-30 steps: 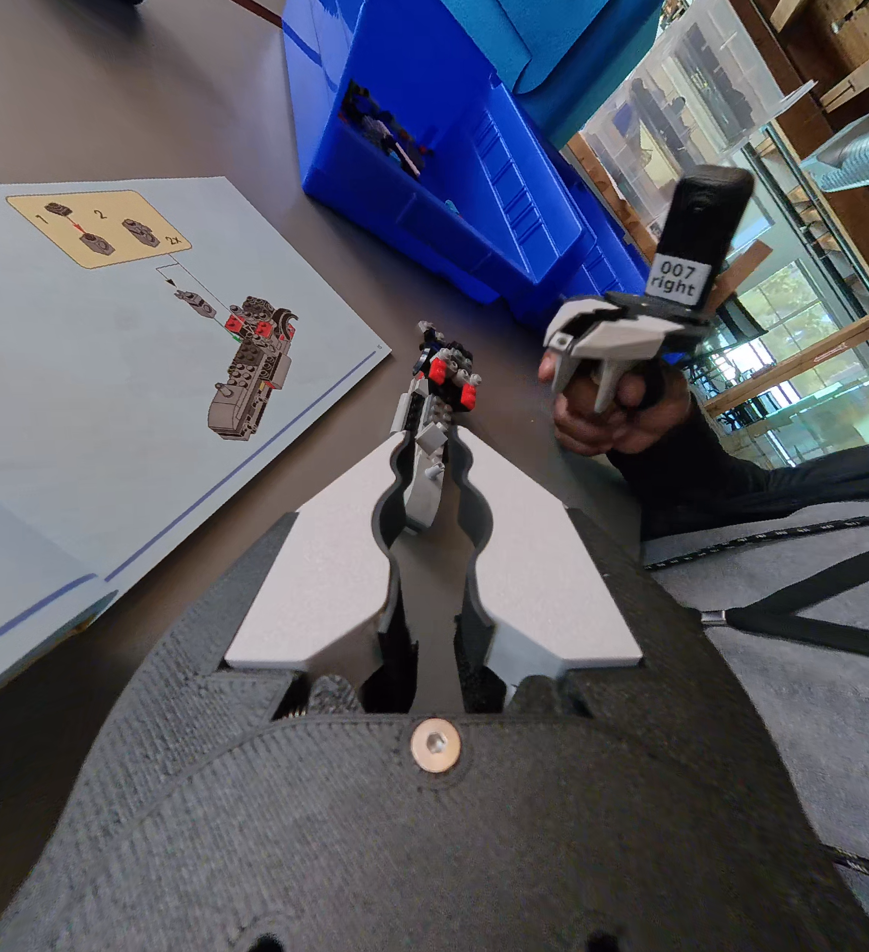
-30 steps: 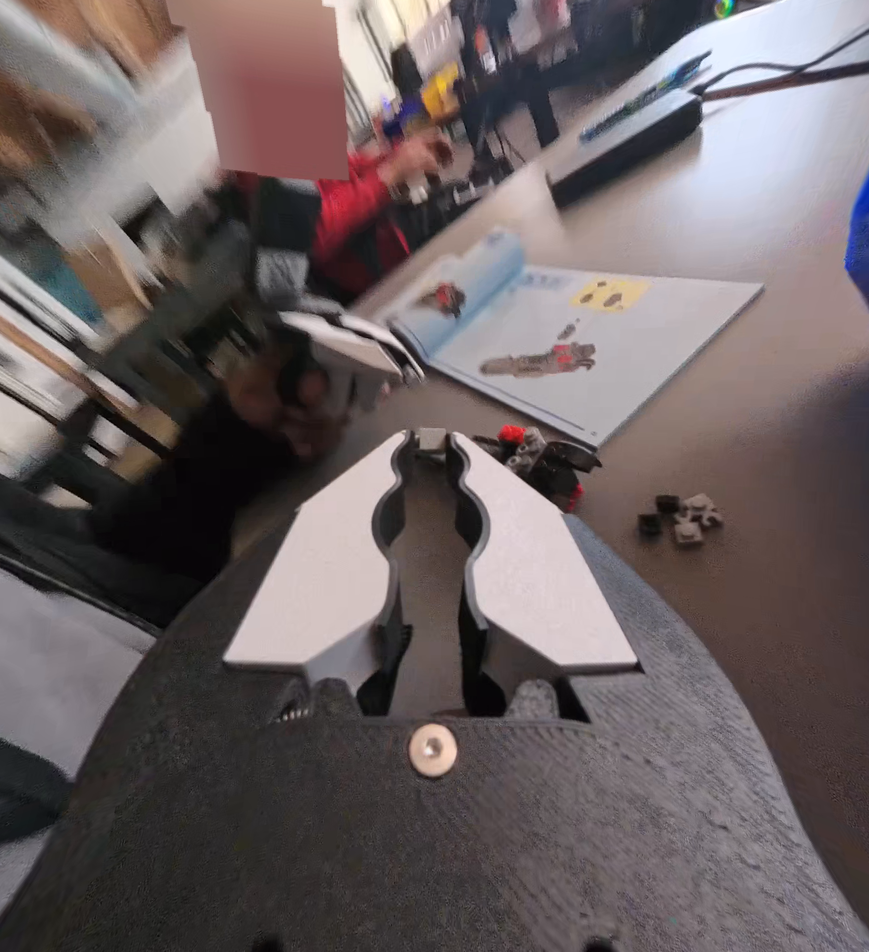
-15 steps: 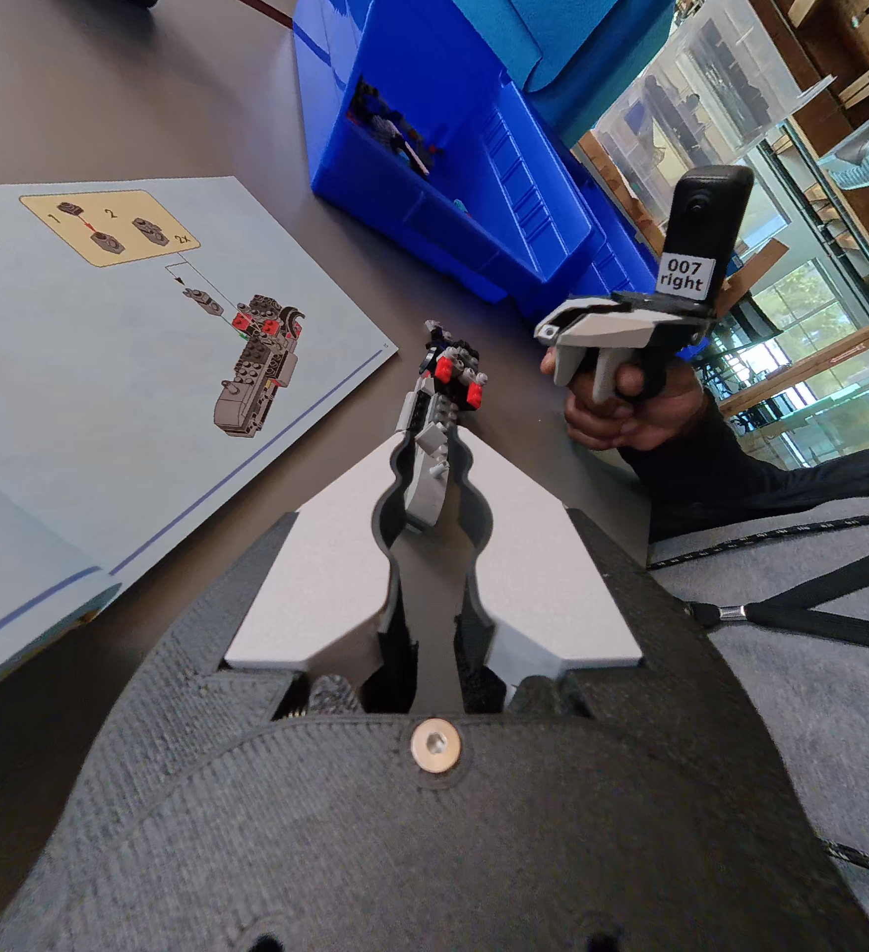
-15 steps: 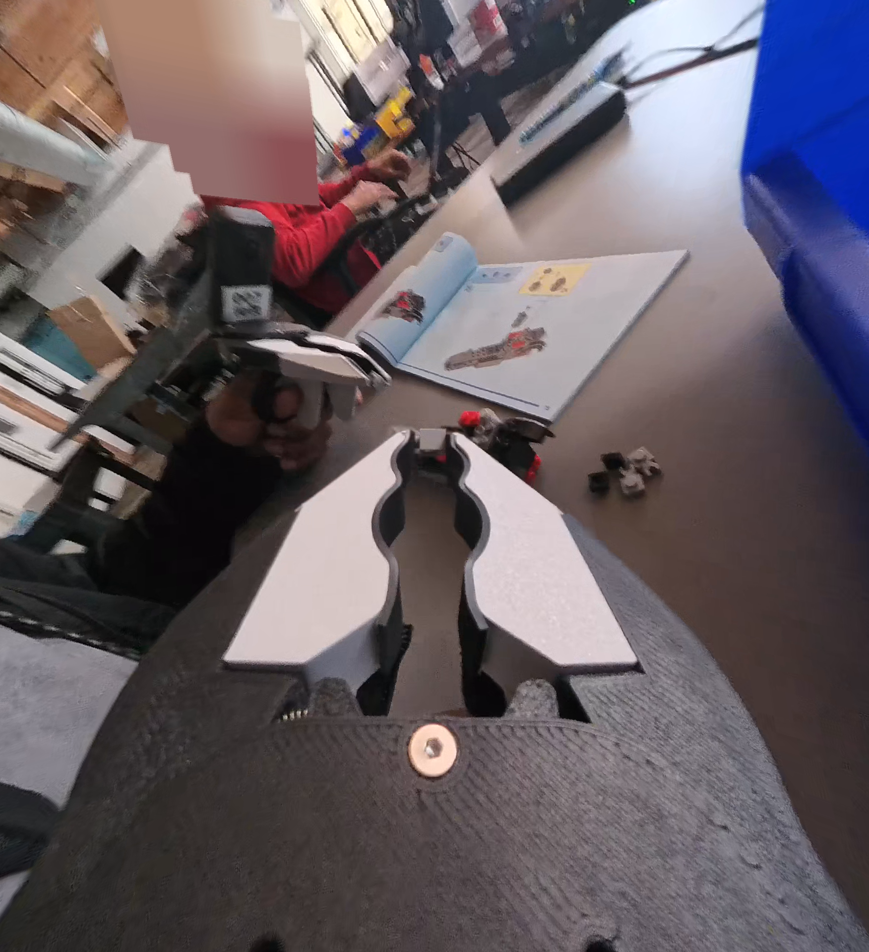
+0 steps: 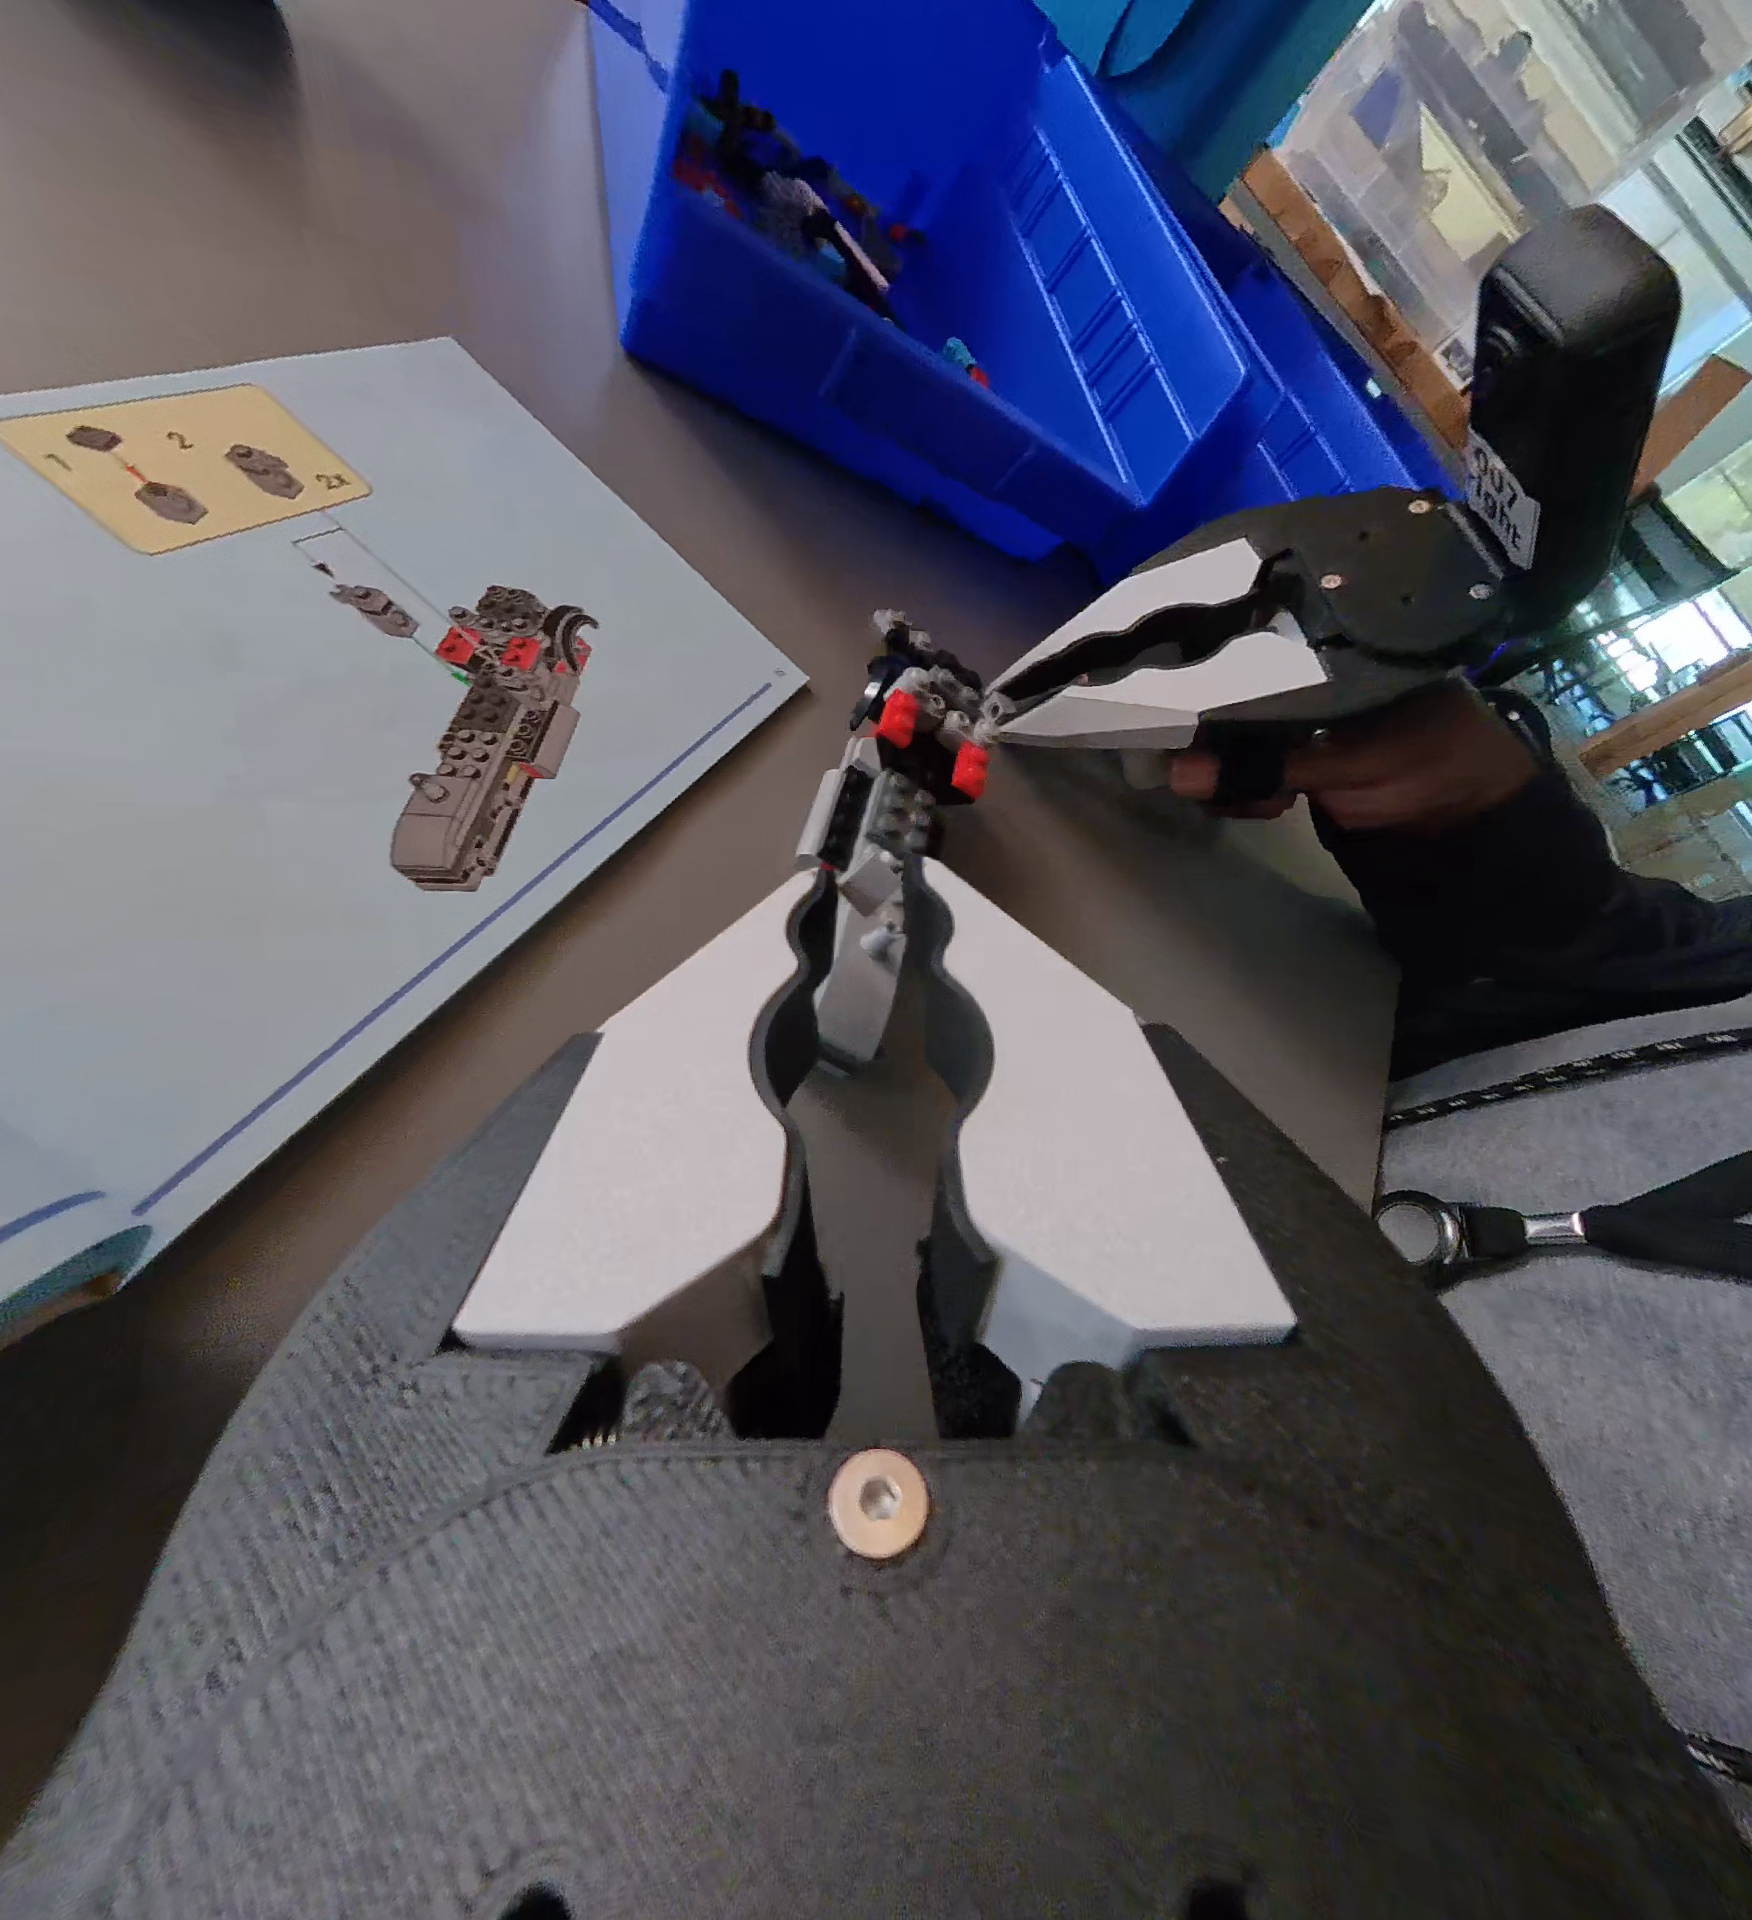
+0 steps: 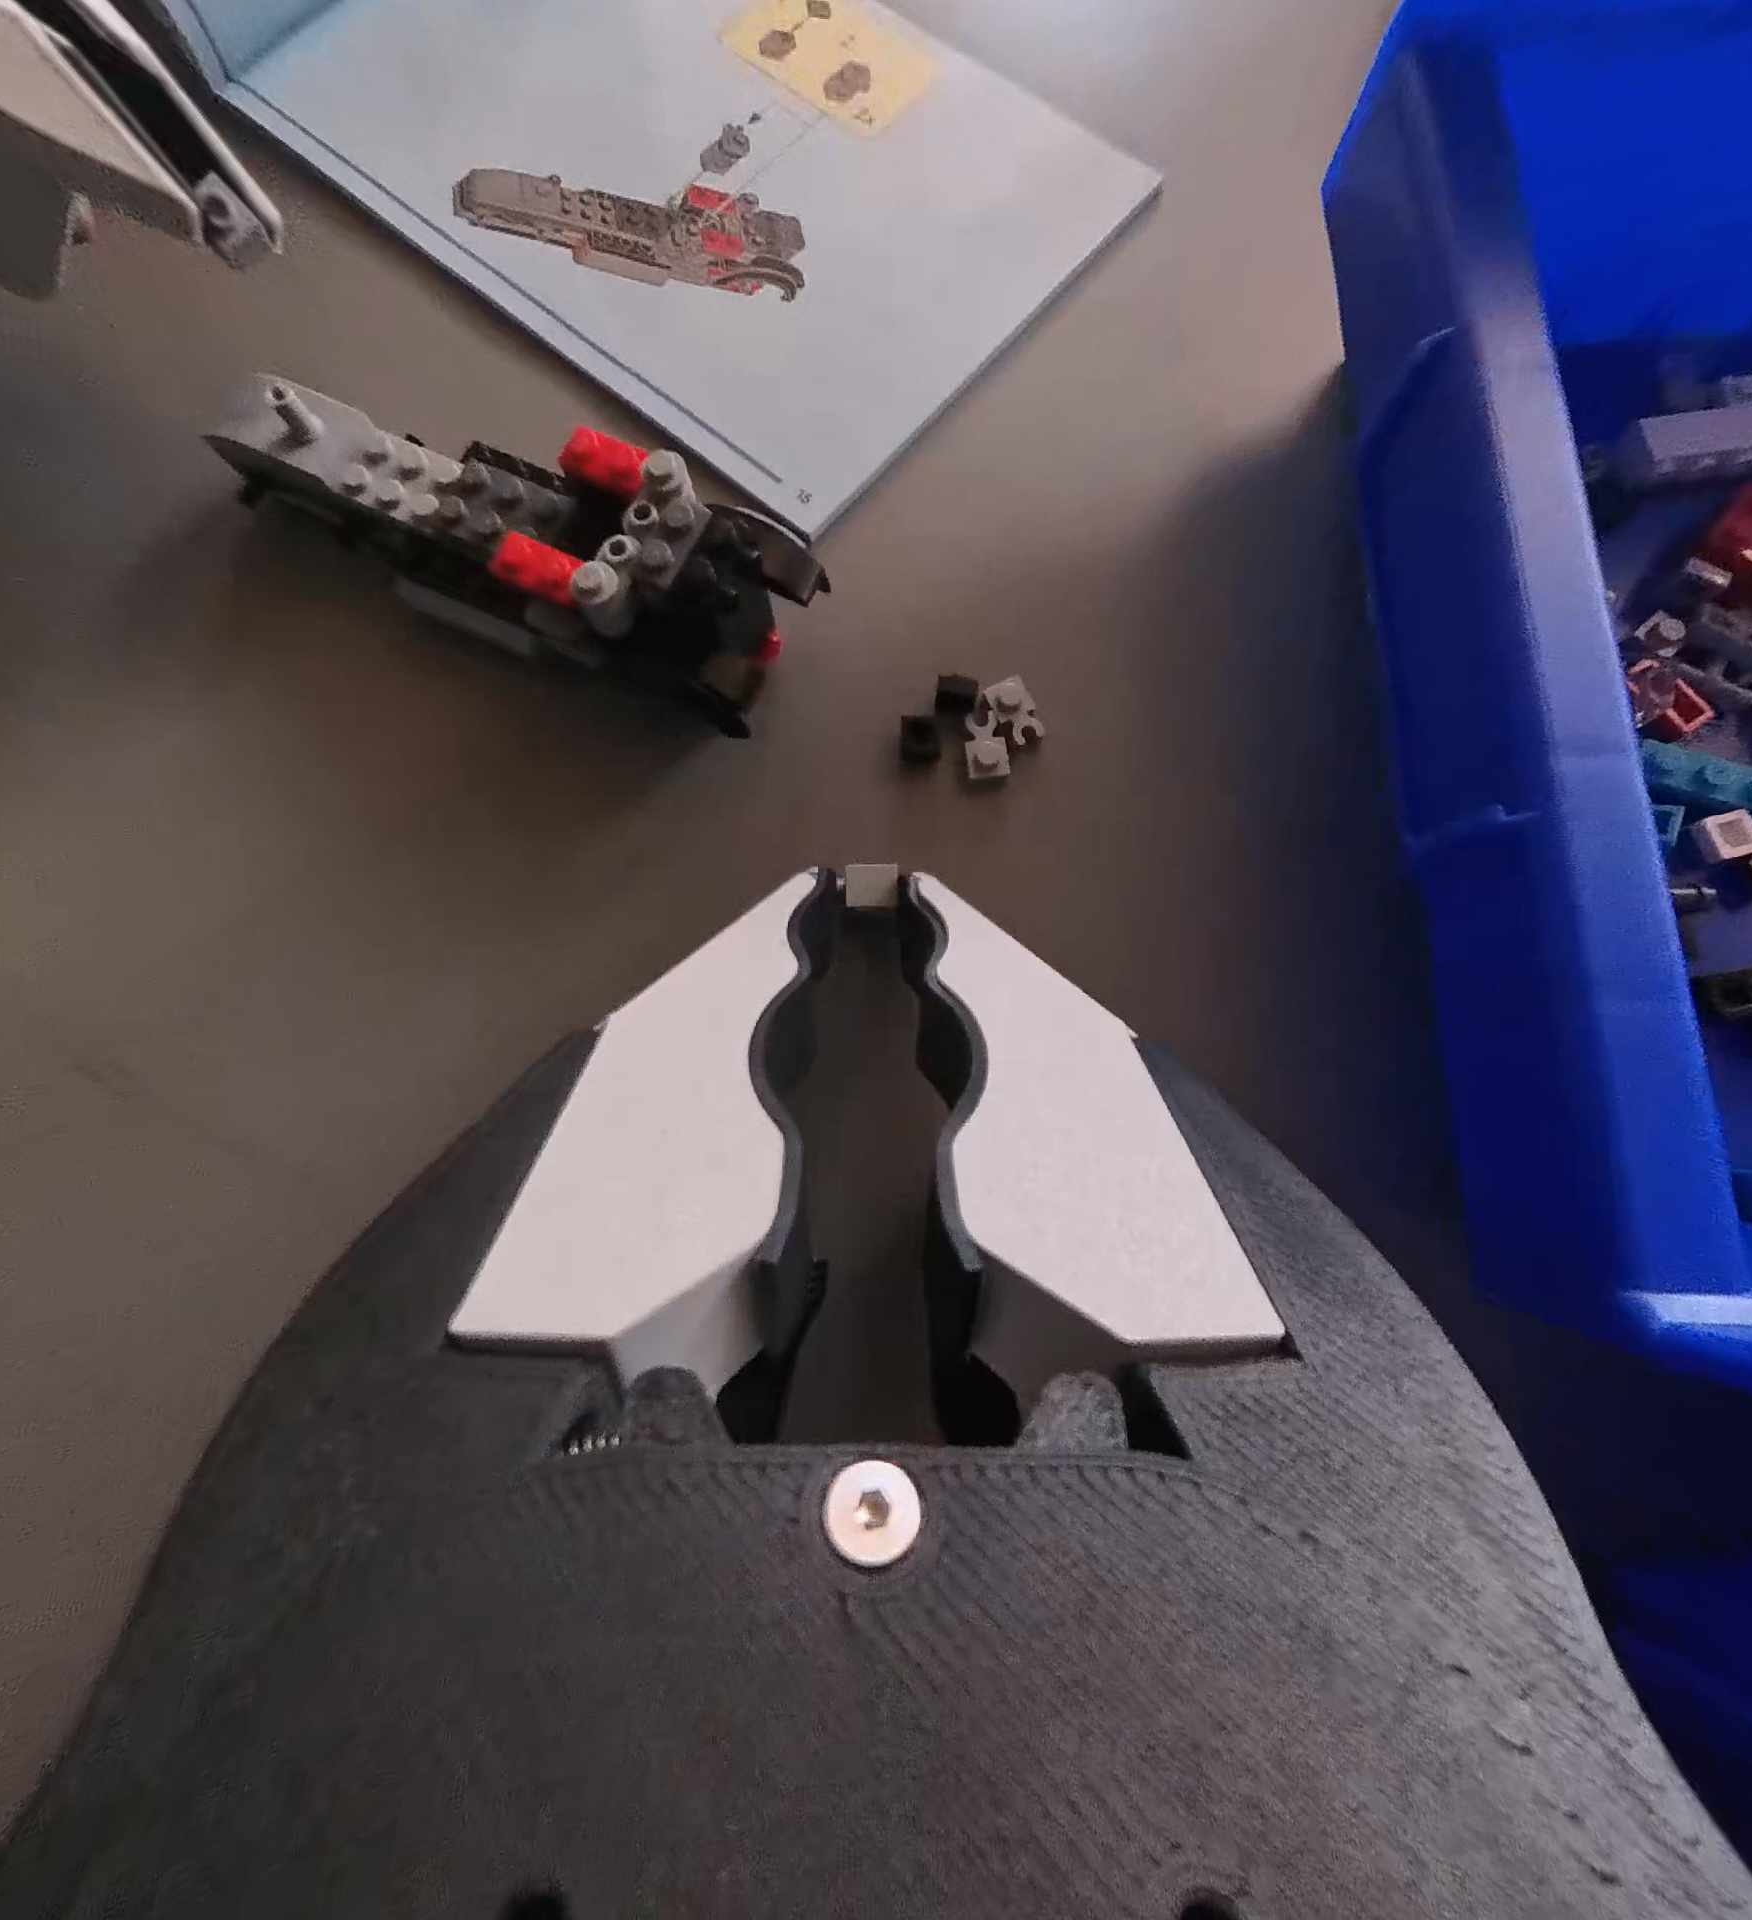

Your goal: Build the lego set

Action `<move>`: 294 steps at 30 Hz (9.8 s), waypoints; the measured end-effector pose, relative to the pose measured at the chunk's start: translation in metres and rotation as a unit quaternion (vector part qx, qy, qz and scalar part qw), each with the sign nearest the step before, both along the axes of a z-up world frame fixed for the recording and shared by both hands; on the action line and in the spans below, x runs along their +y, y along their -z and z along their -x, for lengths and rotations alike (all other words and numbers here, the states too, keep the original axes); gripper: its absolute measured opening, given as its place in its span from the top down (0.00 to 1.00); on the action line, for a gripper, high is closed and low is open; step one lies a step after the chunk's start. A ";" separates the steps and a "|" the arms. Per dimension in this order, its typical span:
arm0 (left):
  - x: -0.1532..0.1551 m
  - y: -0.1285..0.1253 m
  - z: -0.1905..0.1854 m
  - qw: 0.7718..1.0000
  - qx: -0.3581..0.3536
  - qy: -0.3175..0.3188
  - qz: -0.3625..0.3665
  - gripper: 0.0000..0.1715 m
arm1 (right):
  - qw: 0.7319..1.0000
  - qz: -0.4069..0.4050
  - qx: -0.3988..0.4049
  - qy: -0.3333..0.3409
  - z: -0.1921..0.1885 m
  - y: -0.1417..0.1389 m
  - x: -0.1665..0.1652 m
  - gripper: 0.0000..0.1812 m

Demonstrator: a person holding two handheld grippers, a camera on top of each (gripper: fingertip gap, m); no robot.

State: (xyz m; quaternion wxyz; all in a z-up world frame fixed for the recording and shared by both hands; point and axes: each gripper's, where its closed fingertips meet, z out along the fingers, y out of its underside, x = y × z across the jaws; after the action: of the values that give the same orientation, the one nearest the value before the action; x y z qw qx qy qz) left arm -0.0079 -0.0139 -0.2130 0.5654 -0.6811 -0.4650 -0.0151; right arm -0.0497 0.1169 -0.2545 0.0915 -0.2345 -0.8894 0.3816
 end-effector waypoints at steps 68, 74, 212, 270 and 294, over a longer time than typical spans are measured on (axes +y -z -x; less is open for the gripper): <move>0.086 -0.105 0.064 0.902 -0.085 0.224 -0.359 0.92 | 0.911 0.305 0.251 -0.122 0.022 -0.143 -0.050 0.89; 0.090 -0.101 0.057 0.903 -0.106 0.222 -0.351 0.93 | 0.900 0.271 0.315 -0.132 0.018 -0.141 -0.053 0.88; 0.084 -0.096 0.062 0.952 0.189 0.179 -0.159 0.95 | 0.989 -0.015 -0.023 -0.145 -0.003 -0.011 0.012 0.95; 0.082 -0.139 0.037 0.883 0.415 0.131 -0.174 0.95 | 0.946 0.107 0.031 -0.306 -0.009 -0.184 -0.064 0.95; 0.081 -0.141 0.036 0.881 0.415 0.132 -0.184 0.95 | 0.944 0.115 0.033 -0.308 -0.010 -0.187 -0.066 0.94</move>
State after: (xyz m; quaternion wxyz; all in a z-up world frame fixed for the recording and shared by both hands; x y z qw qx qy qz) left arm -0.0439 0.0670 -0.0718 0.8147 -0.5637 -0.0823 0.1085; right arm -0.0393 0.0511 -0.0672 -0.0289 0.0542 -0.8647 0.4985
